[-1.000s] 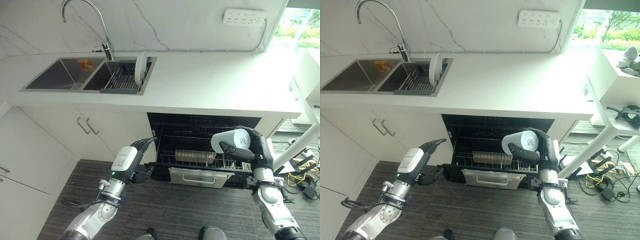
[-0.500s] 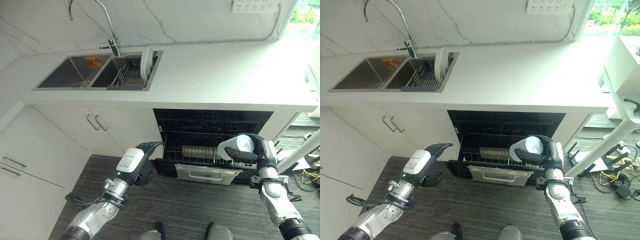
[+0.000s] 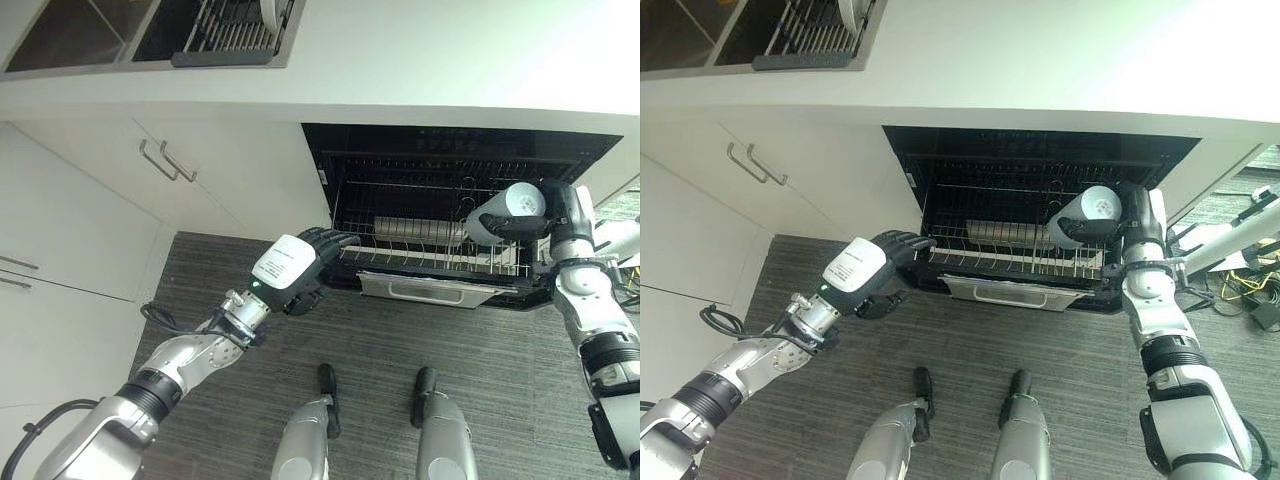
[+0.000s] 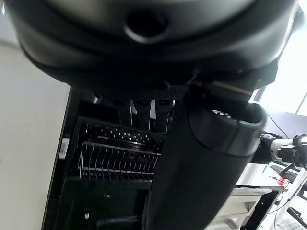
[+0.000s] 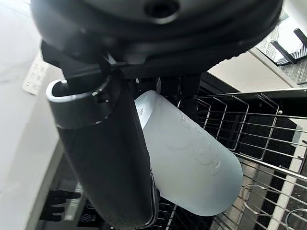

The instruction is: Place the dishes in the dishwasher.

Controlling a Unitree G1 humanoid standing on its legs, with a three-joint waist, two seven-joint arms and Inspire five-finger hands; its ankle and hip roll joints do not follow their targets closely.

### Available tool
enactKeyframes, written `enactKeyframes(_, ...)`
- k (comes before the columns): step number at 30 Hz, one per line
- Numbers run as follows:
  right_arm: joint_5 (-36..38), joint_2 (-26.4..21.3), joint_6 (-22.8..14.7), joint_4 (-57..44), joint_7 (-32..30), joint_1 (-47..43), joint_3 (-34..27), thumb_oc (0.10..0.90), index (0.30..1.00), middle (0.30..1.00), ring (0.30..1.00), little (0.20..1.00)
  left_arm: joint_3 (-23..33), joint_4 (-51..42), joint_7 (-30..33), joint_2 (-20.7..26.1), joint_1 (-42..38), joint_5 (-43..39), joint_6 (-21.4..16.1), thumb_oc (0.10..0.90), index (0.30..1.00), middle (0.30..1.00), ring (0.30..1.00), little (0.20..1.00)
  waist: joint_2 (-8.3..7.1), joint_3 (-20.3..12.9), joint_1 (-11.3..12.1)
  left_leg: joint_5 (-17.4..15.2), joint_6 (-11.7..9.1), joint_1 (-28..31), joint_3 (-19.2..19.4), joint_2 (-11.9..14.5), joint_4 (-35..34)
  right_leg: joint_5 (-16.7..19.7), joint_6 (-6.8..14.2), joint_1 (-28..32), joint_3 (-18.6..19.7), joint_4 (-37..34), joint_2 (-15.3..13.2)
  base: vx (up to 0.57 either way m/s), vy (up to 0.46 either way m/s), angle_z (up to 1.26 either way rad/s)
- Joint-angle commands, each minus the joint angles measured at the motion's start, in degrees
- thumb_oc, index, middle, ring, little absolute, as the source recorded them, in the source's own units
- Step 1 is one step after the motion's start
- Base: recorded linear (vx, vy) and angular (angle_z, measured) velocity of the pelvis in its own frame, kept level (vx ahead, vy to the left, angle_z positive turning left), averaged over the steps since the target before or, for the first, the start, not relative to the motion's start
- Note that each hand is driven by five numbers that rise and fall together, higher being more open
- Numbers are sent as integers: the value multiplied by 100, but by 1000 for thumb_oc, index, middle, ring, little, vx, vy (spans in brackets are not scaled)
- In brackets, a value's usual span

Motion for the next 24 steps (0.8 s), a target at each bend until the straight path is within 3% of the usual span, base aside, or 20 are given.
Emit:
enactKeyframes(1, 125, -391, -255, -33, 122, -558, 81, 400, 300, 300, 300, 300, 82, -398, 234, 310, -244, -402, -337, 800, 900, 900, 900, 900, -225, -395, 70, -1091, -32, 86, -28, -31, 661, -320, 536, 582, 516, -509, 79, -12, -21, 3)
enactKeyframes(8, -78, -567, 65, 579, 315, -1396, 503, 400, 300, 300, 300, 300, -307, -285, 268, 518, -775, -478, -384, 800, 900, 900, 900, 900, -201, -196, 132, -1006, -45, -110, -46, -31, 661, -259, 523, 429, 541, -509, 133, -37, -14, 0)
enactKeyframes(11, -787, -669, 63, 870, 403, -1840, 921, 400, 300, 300, 300, 300, -522, -294, 256, 634, -1116, -603, -353, 800, 900, 900, 900, 900, -186, -81, 164, -975, -48, -230, -70, -44, 661, -224, 527, 332, 546, -509, 146, -65, -20, 5)
enactKeyframes(14, -420, -662, 270, 1092, 408, -2180, 1289, 400, 300, 300, 300, 300, -713, -222, 331, 710, -1403, -663, -349, 800, 900, 900, 900, 900, -171, 20, 196, -911, -47, -377, -88, -47, 661, -170, 510, 224, 532, -509, 164, -71, -12, 8)
enactKeyframes(24, -426, -334, 550, 1553, 435, -2796, 1562, 400, 300, 300, 300, 300, -1001, -99, 305, 726, -2146, -865, -281, 800, 900, 900, 900, 900, -95, 274, 276, -817, -11, -674, -146, -126, 661, -35, 496, -54, 482, -509, 171, -50, 4, 4)
